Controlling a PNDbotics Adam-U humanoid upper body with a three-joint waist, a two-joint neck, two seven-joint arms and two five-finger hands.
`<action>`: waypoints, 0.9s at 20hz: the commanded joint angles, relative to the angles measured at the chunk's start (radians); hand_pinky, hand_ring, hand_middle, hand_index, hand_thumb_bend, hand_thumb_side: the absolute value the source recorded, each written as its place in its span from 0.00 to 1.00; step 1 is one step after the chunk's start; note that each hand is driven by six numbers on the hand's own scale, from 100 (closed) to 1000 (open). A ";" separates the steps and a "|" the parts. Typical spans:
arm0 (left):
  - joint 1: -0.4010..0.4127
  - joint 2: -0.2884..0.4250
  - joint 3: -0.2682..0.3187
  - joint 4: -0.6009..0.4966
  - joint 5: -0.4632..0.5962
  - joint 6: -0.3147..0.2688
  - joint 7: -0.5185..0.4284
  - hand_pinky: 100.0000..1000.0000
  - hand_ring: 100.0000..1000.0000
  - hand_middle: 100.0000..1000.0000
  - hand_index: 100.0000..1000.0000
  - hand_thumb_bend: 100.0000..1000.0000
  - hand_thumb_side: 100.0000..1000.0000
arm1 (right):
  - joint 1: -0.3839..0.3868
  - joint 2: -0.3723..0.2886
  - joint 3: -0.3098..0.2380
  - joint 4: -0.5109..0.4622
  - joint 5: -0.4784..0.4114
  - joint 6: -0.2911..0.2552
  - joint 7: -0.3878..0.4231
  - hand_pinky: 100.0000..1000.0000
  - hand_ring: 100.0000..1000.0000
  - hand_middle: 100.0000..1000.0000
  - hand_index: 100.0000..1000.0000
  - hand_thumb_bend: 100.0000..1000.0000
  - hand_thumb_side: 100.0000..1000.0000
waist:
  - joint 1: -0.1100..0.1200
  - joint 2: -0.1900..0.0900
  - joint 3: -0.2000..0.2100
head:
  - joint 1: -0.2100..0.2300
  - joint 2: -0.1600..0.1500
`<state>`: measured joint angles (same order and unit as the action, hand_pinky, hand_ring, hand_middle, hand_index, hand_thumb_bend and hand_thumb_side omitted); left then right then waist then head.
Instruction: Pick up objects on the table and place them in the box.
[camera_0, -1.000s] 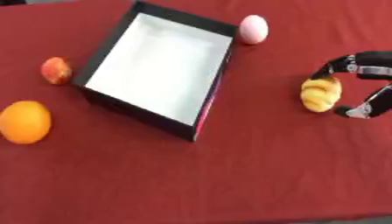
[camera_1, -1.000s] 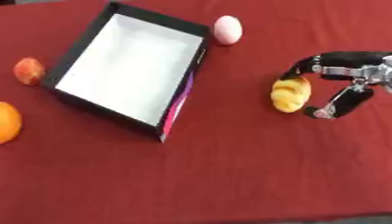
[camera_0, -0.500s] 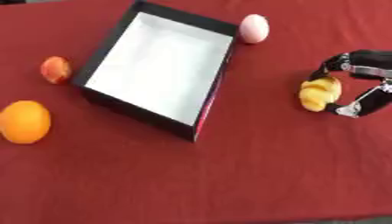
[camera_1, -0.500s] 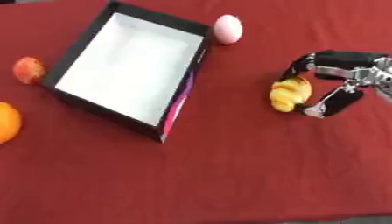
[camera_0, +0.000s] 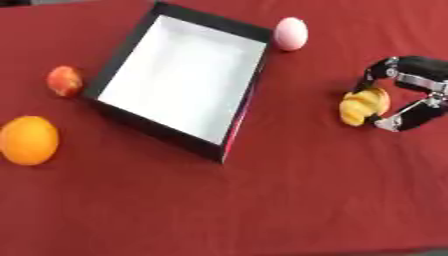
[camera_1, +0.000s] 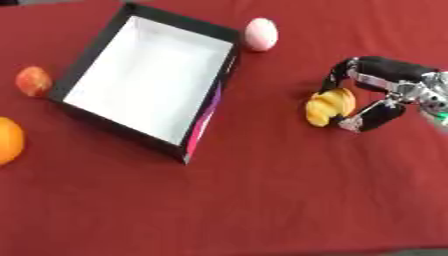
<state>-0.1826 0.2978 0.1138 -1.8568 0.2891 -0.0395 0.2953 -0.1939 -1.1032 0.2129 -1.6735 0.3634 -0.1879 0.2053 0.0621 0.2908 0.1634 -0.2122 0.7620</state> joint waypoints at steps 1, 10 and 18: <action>-0.004 0.013 0.004 -0.015 0.004 -0.001 -0.004 0.85 0.76 0.74 0.76 0.09 0.83 | -0.005 -0.021 -0.008 -0.006 0.016 -0.011 -0.032 0.79 0.65 0.40 0.60 0.09 0.00 | 0.007 0.002 0.000 | 0.000 -0.007; -0.002 0.023 0.009 -0.017 0.000 -0.004 -0.001 0.85 0.76 0.74 0.76 0.09 0.82 | 0.001 -0.086 -0.107 -0.173 -0.059 0.011 -0.071 0.78 0.64 0.41 0.60 0.08 0.00 | -0.002 -0.008 -0.007 | 0.005 0.003; 0.001 0.044 0.013 -0.022 -0.006 -0.008 0.004 0.85 0.76 0.74 0.76 0.09 0.81 | -0.090 -0.185 -0.167 -0.290 -0.232 0.054 -0.015 0.78 0.64 0.41 0.60 0.05 0.00 | -0.016 -0.022 0.001 | -0.006 0.008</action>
<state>-0.1770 0.3063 0.1150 -1.8570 0.2886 -0.0427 0.2984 -0.2705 -1.2292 0.0726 -1.9332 0.1674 -0.1388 0.1790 0.0611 0.2897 0.1639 -0.2144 0.7687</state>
